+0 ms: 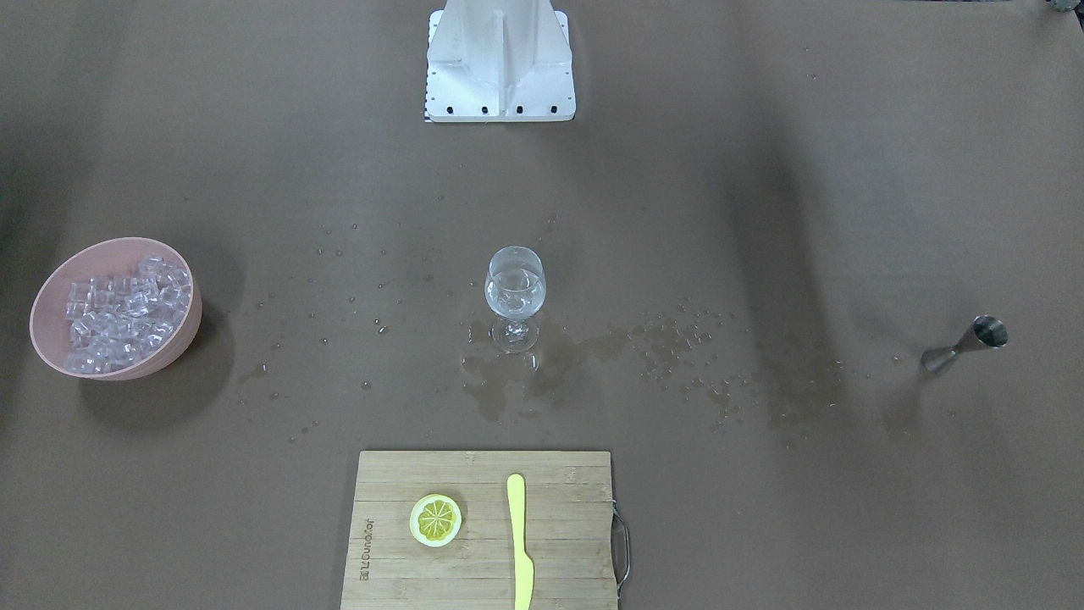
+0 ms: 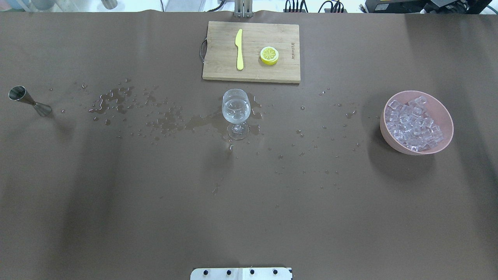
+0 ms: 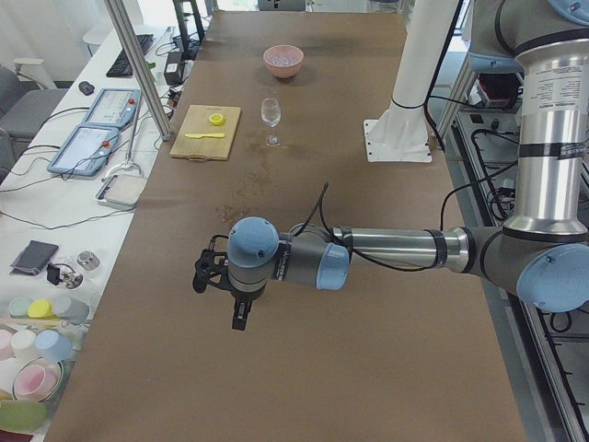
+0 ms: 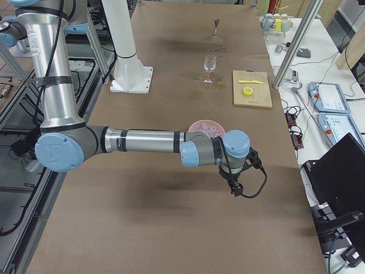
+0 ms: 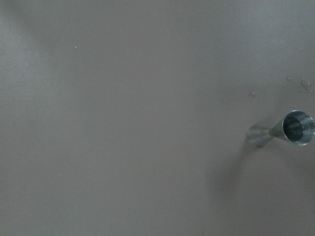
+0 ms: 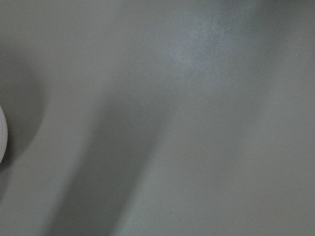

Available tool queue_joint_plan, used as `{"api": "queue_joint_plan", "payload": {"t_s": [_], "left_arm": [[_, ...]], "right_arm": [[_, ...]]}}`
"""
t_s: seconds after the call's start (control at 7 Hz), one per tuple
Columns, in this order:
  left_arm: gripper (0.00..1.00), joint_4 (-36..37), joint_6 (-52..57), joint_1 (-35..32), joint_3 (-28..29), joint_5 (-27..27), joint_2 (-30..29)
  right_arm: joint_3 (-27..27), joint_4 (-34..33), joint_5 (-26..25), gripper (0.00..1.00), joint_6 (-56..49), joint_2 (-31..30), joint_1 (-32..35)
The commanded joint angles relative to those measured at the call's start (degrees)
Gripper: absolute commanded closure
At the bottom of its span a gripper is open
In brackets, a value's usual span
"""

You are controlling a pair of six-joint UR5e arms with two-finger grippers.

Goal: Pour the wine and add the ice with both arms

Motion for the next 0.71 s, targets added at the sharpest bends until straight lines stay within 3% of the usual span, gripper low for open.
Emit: {"api": "queue_joint_plan", "payload": {"t_s": [0.0,0.14,0.29,0.57], "left_arm": [[0.02,-1.2,0.3,0.2,-1.0,-0.1,0.5],[0.02,-4.0,0.5,1.7,-1.5,-0.6,1.2],[0.02,-7.7,0.7,2.0,-1.5,-5.2,2.1],[0.02,-16.6,0.7,2.0,-0.7,-6.2,5.2]], "right_arm": [[0.4,0.0,0.0,0.00,1.1,0.5,0.0],[0.5,0.2,0.2,0.00,1.4,0.5,-0.1],[0.5,0.2,0.5,0.00,2.1,0.6,-0.2],[0.5,0.3,1.1,0.00,2.1,0.5,-0.2]]}}
